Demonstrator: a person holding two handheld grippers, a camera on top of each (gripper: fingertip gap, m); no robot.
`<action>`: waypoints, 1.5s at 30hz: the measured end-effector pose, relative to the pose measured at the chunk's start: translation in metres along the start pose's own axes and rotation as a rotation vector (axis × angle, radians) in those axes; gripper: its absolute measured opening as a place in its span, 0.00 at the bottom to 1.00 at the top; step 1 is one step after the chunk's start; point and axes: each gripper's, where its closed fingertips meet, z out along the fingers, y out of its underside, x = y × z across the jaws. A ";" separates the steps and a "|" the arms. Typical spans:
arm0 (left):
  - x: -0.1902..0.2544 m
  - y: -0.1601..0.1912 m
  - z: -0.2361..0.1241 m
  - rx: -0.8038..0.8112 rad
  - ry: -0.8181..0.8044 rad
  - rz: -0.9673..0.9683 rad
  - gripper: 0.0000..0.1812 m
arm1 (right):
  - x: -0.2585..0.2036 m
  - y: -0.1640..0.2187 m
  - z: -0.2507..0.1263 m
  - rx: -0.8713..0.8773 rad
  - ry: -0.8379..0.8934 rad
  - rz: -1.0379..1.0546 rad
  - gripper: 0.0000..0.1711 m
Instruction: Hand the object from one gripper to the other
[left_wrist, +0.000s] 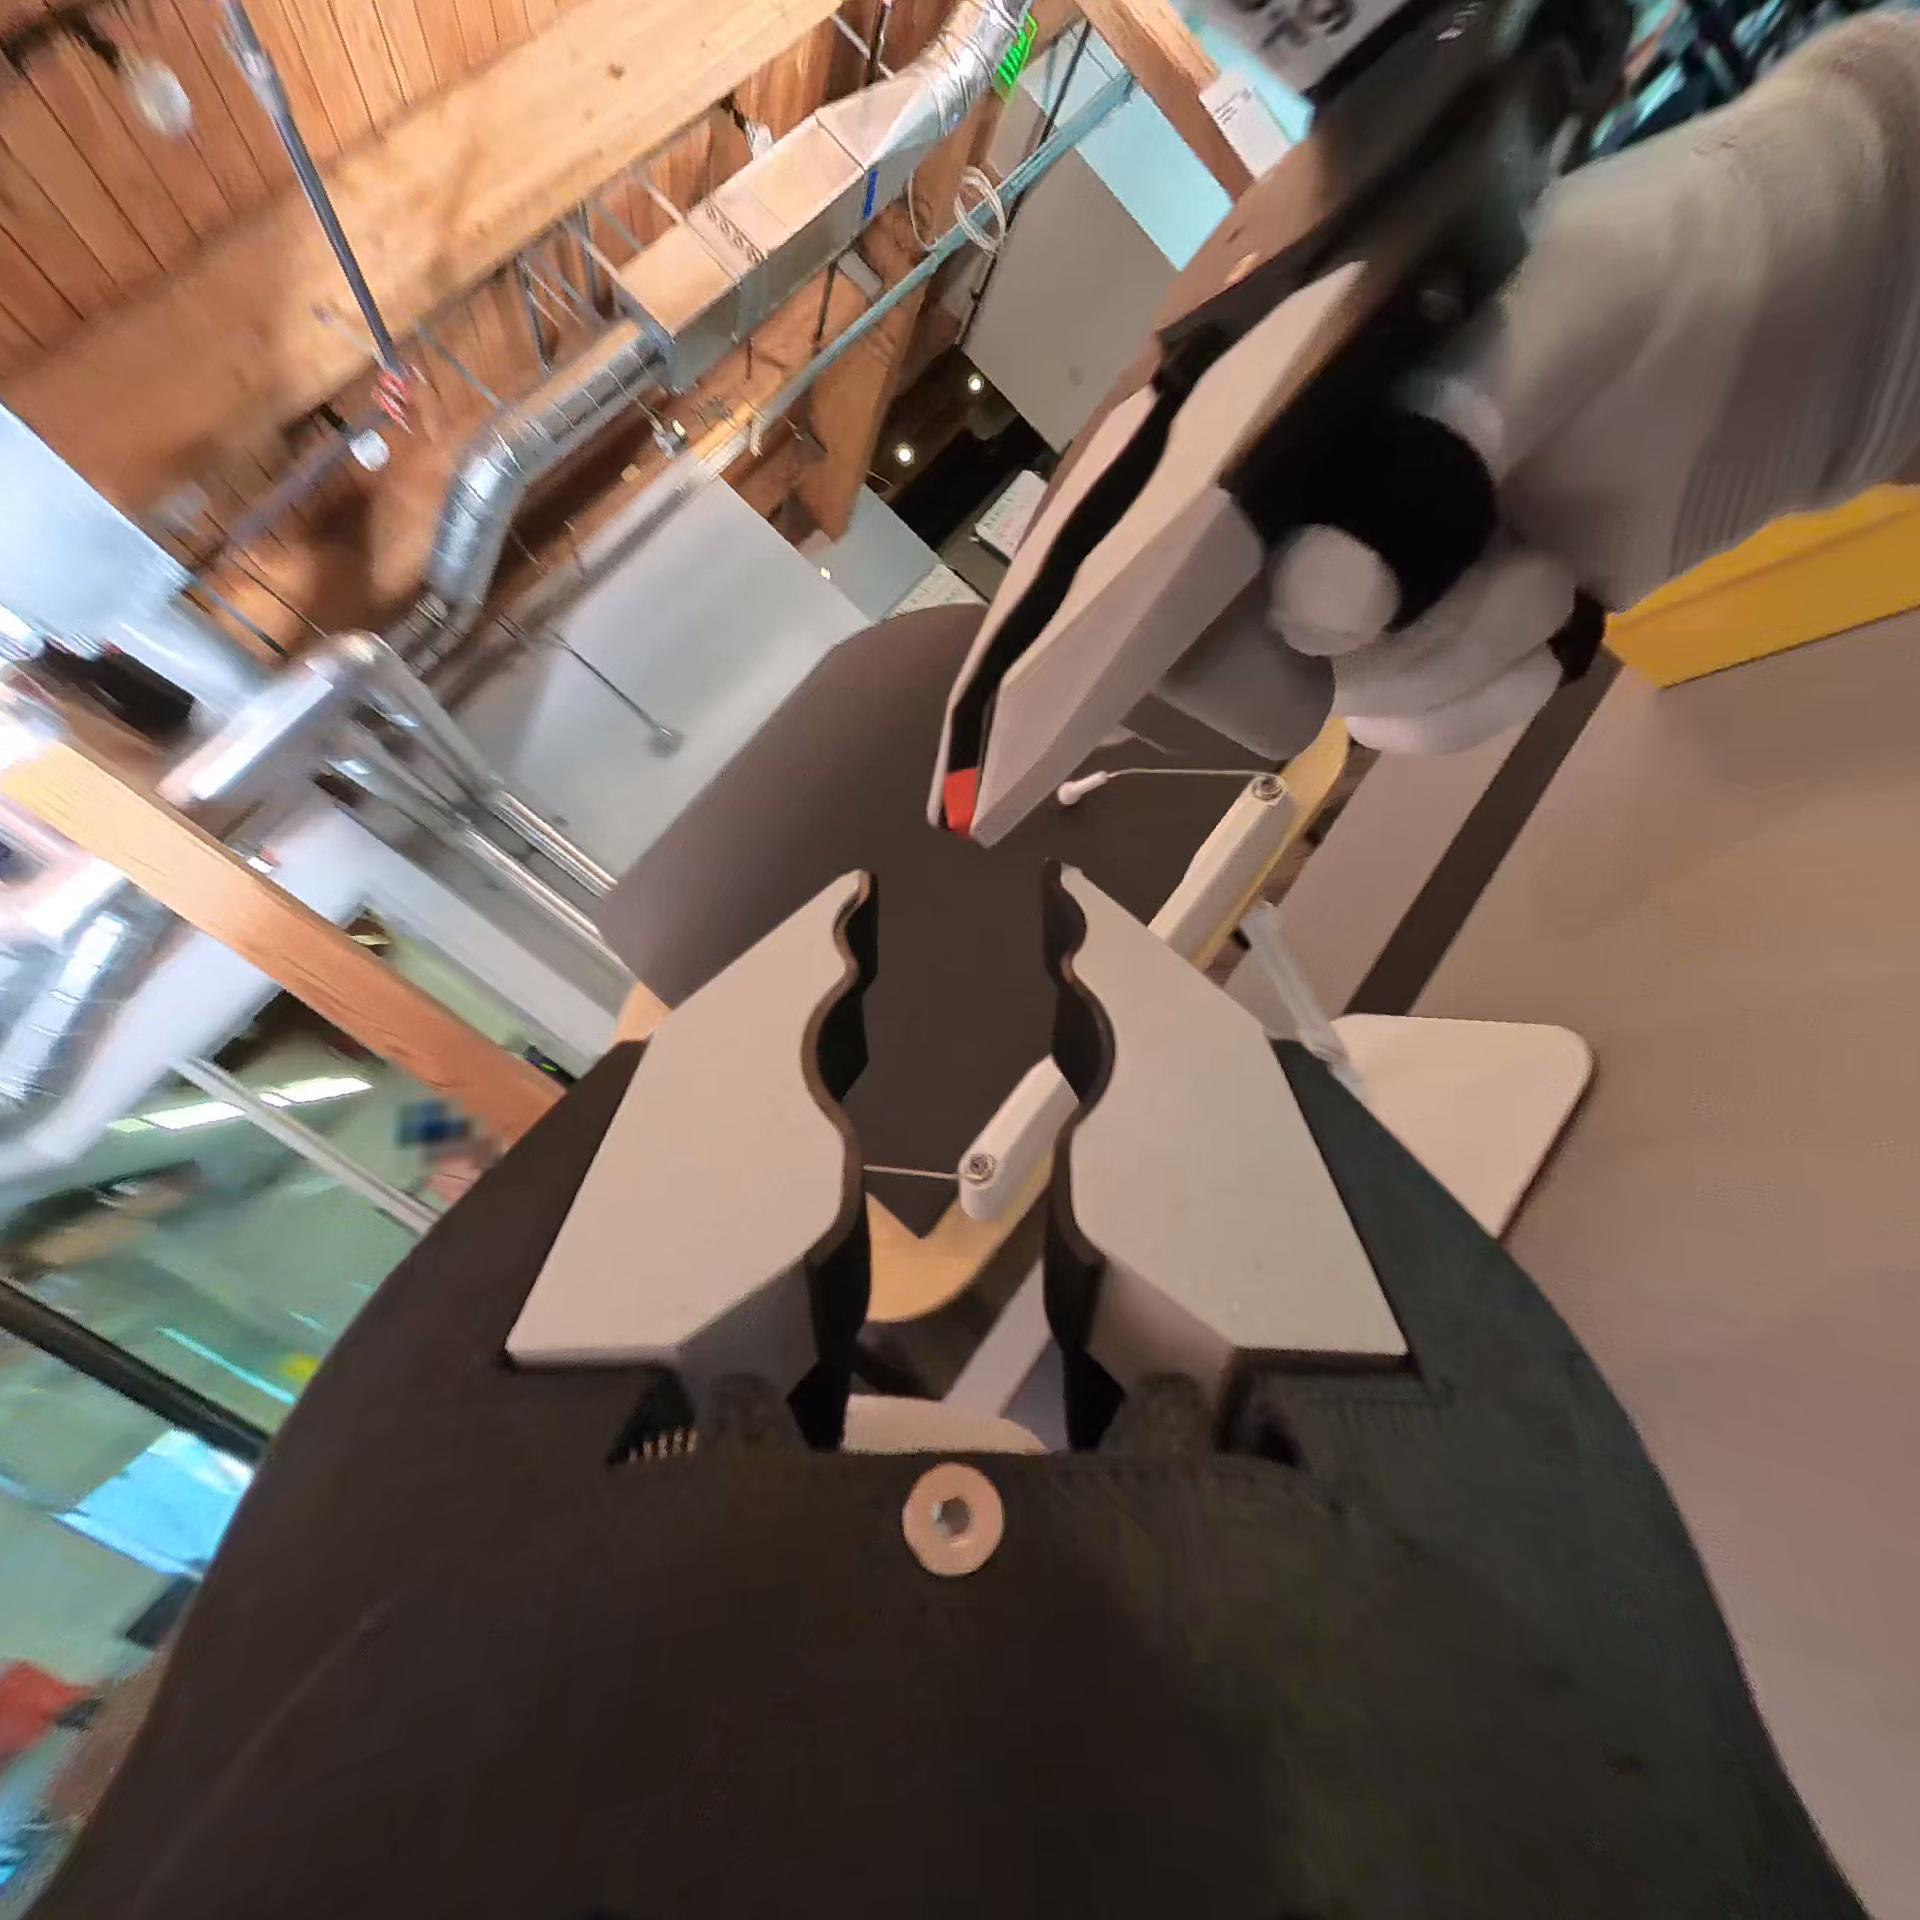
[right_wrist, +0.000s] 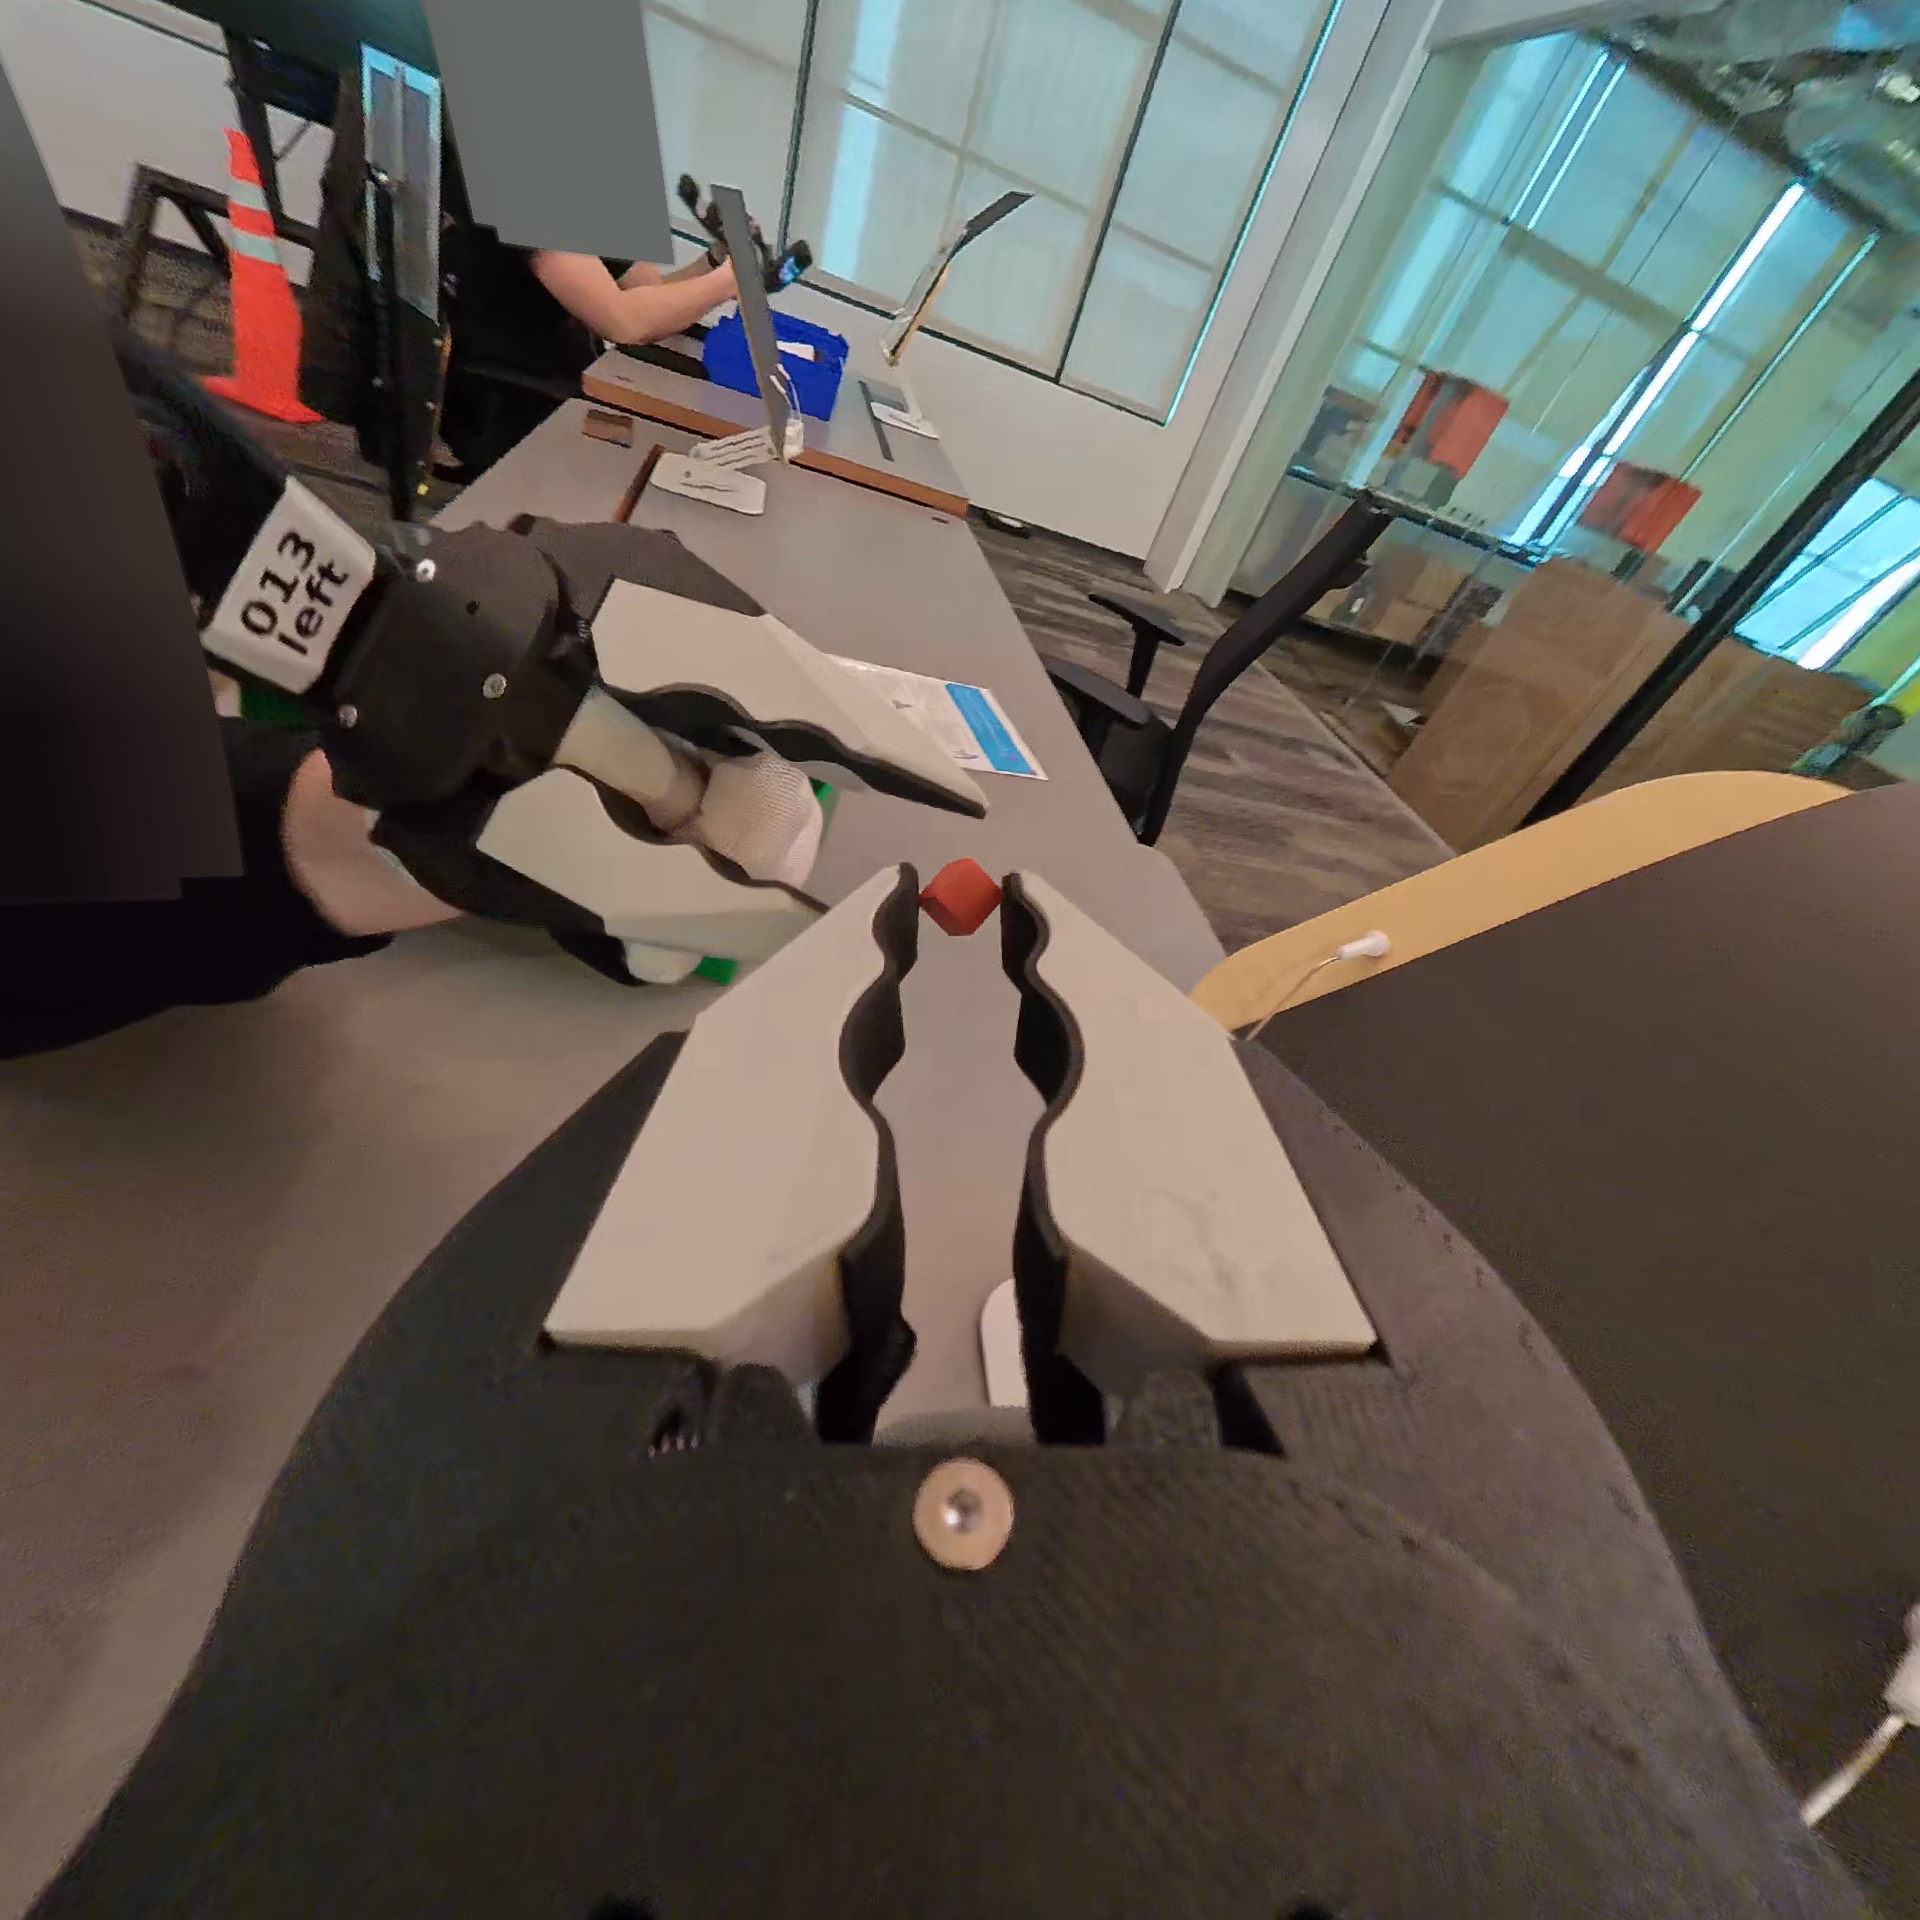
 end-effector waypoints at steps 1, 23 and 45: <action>0.000 -0.002 0.000 0.005 -0.019 0.021 0.16 | -0.001 0.001 0.000 -0.004 -0.014 0.019 0.08; 0.025 -0.005 0.000 0.006 -0.042 0.282 0.07 | -0.018 0.018 0.001 -0.063 -0.179 0.183 0.08; 0.023 -0.005 -0.001 -0.009 -0.011 0.217 0.06 | -0.014 0.013 -0.006 -0.052 -0.153 0.156 0.13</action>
